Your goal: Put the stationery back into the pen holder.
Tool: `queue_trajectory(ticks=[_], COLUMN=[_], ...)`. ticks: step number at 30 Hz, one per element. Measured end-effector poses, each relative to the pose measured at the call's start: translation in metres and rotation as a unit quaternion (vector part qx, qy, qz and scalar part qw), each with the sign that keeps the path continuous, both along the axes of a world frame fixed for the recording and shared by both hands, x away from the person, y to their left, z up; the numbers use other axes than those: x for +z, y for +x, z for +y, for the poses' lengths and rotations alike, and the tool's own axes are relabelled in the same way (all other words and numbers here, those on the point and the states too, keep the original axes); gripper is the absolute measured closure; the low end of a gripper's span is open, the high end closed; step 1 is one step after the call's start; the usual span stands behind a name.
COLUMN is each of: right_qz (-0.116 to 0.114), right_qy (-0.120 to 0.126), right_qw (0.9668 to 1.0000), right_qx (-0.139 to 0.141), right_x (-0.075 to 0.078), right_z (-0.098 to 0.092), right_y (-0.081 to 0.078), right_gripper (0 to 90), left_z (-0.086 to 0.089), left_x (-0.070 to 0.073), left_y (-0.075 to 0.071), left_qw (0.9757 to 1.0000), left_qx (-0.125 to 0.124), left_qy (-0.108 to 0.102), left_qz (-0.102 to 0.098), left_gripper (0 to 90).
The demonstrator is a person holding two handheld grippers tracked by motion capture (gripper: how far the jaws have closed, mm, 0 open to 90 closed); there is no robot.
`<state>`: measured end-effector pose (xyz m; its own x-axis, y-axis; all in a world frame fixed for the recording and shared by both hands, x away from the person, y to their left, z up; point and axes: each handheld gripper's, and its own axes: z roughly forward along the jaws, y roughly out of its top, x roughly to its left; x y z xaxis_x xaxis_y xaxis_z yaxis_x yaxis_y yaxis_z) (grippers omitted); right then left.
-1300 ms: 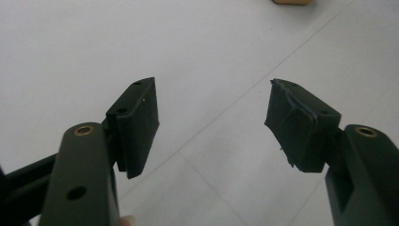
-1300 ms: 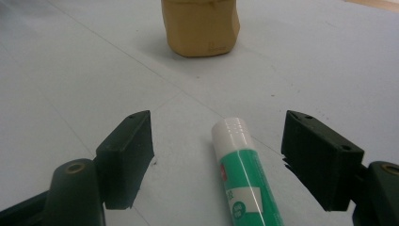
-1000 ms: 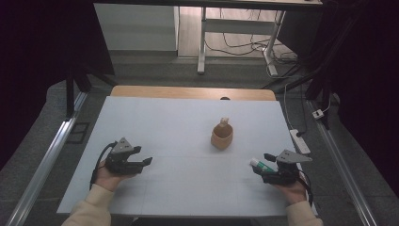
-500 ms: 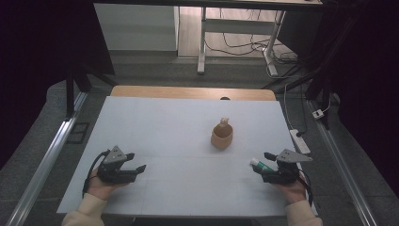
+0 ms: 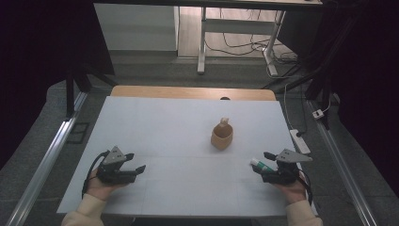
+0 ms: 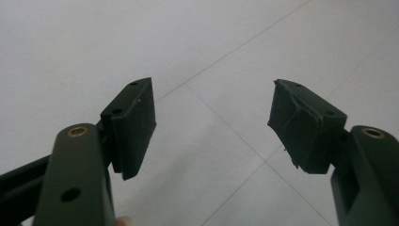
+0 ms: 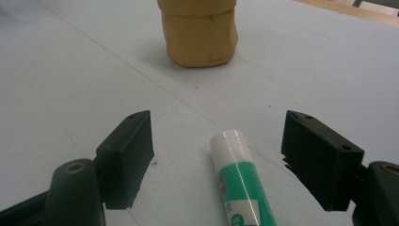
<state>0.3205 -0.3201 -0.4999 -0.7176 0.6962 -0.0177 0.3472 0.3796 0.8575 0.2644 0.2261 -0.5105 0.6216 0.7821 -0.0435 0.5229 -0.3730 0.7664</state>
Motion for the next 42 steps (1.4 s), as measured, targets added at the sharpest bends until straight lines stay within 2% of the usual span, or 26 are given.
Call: queue_trajectory(ticks=[6, 16, 24, 27, 29, 32, 36, 38, 42], right_qz=[0.0, 0.006, 0.032, 0.044, 0.063, 0.093, 0.124, 0.131, 0.141], right_qy=[-0.008, -0.041, -0.06, -0.081, -0.088, -0.113, -0.149, -0.163, -0.167], right_qw=[1.0, 0.9991, 0.9977, 0.9957, 0.9941, 0.9891, 0.9806, 0.9773, 0.9748], right_qx=[0.0, 0.003, 0.004, 0.005, 0.007, 0.019, 0.028, 0.038, 0.041], right_x=[0.002, 0.007, 0.024, 0.034, 0.038, 0.041, 0.04, 0.038, 0.032], right_z=[0.003, 0.011, 0.018, 0.021, 0.023, 0.027, 0.034, 0.035, 0.034], right_y=[0.001, 0.005, 0.021, 0.029, 0.036, 0.045, 0.051, 0.051, 0.049], right_gripper=[25.5, 25.4, 25.4, 25.5, 25.6, 25.7, 25.7, 27.4, 30.0], left_z=[0.0, -0.003, -0.001, -0.001, -0.002, -0.003, -0.004, -0.005, -0.005], left_x=[-0.001, -0.001, -0.001, -0.001, 0.0, -0.001, -0.001, -0.001, 0.0], left_y=[0.0, 0.0, 0.0, 0.001, 0.002, 0.002, 0.001, 0.0, 0.001], left_qw=[1.0, 1.0, 1.0, 1.0, 1.0, 1.0, 1.0, 0.9999, 0.9999], left_qx=[0.0, -0.004, 0.001, 0.002, 0.0, -0.004, -0.008, -0.012, -0.015], left_qy=[0.004, 0.004, 0.0, -0.001, 0.0, 0.0, 0.002, 0.007, 0.007], left_qz=[-0.001, 0.0, 0.0, 0.001, 0.0, 0.001, 0.002, 0.0, 0.001], left_gripper=[31.2, 31.2, 30.9, 30.8, 30.8, 30.7, 30.7, 30.7, 30.3])
